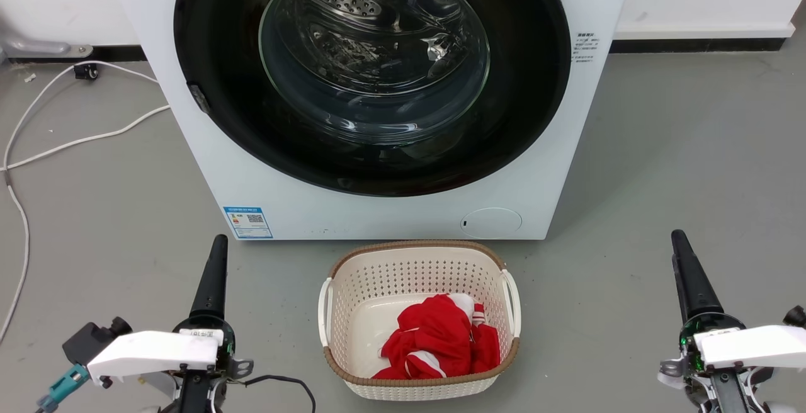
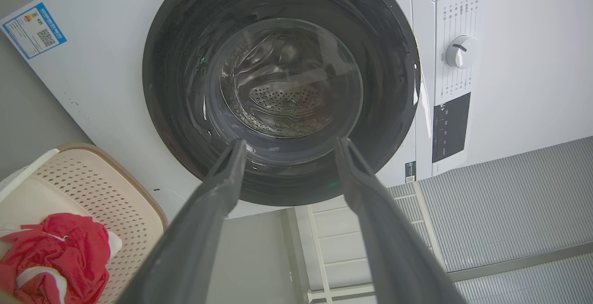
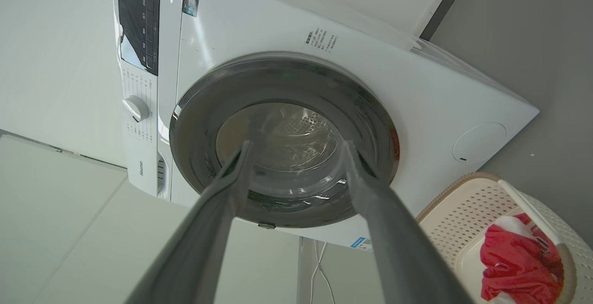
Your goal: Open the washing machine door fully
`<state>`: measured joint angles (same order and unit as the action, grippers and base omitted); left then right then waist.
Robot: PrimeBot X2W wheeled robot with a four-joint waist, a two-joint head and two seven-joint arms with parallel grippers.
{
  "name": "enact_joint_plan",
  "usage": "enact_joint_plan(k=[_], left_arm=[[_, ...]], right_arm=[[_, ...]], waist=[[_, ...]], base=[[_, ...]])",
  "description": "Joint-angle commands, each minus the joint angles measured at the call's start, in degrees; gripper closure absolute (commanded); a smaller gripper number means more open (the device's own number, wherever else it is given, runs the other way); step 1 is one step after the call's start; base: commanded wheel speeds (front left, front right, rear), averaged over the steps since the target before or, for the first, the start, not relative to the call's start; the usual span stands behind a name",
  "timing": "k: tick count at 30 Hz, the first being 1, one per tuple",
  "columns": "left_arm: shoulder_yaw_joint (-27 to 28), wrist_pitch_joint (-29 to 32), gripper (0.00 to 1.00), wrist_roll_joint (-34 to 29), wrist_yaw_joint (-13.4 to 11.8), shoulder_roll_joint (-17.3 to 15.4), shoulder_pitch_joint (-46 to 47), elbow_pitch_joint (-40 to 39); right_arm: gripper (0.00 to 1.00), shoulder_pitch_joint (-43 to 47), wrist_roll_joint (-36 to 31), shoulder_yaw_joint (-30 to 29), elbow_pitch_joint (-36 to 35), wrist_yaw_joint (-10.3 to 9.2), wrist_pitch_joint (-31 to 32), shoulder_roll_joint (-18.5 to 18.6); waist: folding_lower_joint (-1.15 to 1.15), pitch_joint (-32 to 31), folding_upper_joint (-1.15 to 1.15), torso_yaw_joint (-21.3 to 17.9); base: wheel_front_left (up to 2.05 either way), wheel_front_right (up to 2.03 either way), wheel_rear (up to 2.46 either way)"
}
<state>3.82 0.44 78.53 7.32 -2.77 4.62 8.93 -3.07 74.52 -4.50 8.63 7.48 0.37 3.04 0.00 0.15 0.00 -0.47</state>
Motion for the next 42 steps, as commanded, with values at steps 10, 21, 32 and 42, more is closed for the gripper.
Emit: enact_joint_plan(k=[10,21,32,42], left_arm=[[-0.82,-2.68,0.00,-12.36,0.12,-0.18,0.50,-4.48],[-2.49,-4.90,0.00,-26.94,-0.72,-0.18,-0.38,-6.60],[-3.45,-6.87,0.00,-40.05,-1.64,-0.26,-1.22,-7.63],[-4.54,-8.48,0.00,-48.11,-2.13,-0.99,-1.44,-8.04]], right_arm=[[0.00,1.07,-18.49,1.85,-5.40,0.01,-2.66,0.07],[0.00,2.47,-29.31,2.97,-6.50,0.01,-4.39,0.03],[0.00,3.21,-40.94,3.30,-8.04,0.01,-4.90,-0.01],[0.00,3.96,-48.60,3.16,-9.55,0.01,-4.60,-0.04]], waist=[[0.00,-0.15,0.00,-0.18],[0.00,-0.35,0.00,-0.07],[0.00,-0.45,0.00,0.22],[0.00,-0.48,0.00,0.38]], base=[[0.00,0.00,0.00],[0.00,0.00,0.00],[0.00,0.00,0.00],[0.00,0.00,0.00]])
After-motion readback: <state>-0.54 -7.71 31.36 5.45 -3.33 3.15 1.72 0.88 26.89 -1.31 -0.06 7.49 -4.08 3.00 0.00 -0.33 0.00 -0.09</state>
